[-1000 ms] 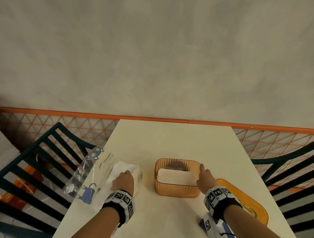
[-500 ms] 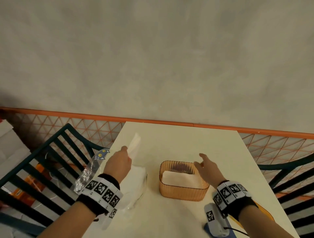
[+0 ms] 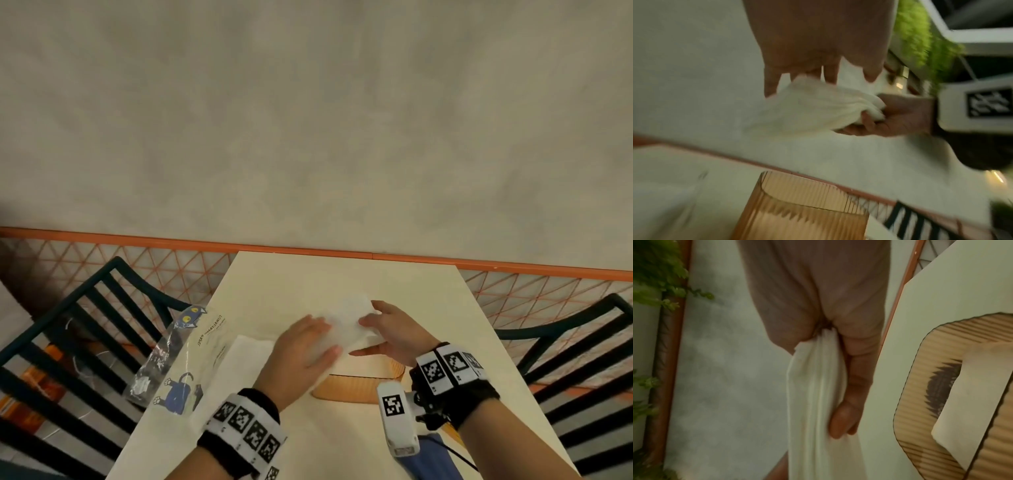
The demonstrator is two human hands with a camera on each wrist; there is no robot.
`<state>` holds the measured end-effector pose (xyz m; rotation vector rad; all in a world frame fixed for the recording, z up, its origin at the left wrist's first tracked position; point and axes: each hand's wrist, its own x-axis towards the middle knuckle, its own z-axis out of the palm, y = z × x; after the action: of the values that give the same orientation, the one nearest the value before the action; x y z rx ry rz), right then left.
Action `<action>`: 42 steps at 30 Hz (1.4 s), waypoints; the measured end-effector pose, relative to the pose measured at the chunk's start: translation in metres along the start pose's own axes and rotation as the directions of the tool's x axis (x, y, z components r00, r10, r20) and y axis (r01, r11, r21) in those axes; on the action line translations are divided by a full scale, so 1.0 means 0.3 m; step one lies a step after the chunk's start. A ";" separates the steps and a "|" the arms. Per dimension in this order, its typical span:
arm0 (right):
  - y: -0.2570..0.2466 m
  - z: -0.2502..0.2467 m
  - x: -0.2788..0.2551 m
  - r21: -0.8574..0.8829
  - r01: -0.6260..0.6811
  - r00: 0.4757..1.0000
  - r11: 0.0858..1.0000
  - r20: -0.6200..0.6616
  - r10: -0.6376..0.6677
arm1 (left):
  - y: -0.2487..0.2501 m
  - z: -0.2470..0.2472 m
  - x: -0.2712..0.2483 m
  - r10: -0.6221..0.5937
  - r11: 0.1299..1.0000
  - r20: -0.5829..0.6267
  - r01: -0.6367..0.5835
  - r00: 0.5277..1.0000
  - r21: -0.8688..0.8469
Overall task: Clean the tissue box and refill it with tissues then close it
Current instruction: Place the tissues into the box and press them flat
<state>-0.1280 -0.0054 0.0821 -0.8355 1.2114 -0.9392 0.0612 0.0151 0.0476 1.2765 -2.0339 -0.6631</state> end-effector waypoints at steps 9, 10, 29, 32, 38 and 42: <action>0.007 -0.053 -0.080 0.041 0.118 0.993 0.992 -0.004 -0.118 | -0.048 -0.023 0.000 -0.421 -0.092 0.499 0.511 0.758 -0.854; 0.020 -0.053 -0.085 0.012 0.119 0.993 0.993 -0.016 -0.118 | -0.028 -0.025 0.008 -0.422 -0.076 0.492 0.511 0.762 -0.856; 0.053 -0.077 -0.035 -0.472 -0.048 0.951 0.881 -0.292 -0.104 | 0.000 0.045 0.082 -0.514 0.250 0.448 0.628 0.731 -0.737; 0.068 -0.118 -0.036 -0.294 -0.053 0.960 0.954 -0.278 -0.033 | -0.025 0.058 0.094 -0.570 0.273 0.441 0.665 0.694 -0.695; 0.102 -0.166 -0.025 -0.410 -0.067 0.950 0.910 -0.304 -0.067 | -0.046 0.104 0.115 -0.539 0.257 0.514 0.712 0.667 -0.654; 0.098 -0.176 -0.035 -0.498 -0.075 0.938 0.864 -0.329 -0.108 | -0.048 0.127 0.131 -0.594 0.304 0.473 0.726 0.651 -0.616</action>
<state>-0.1768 0.0139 0.0506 -1.1243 1.8115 -0.8096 0.0287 -0.0235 0.0218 1.4688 -0.9052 -1.8581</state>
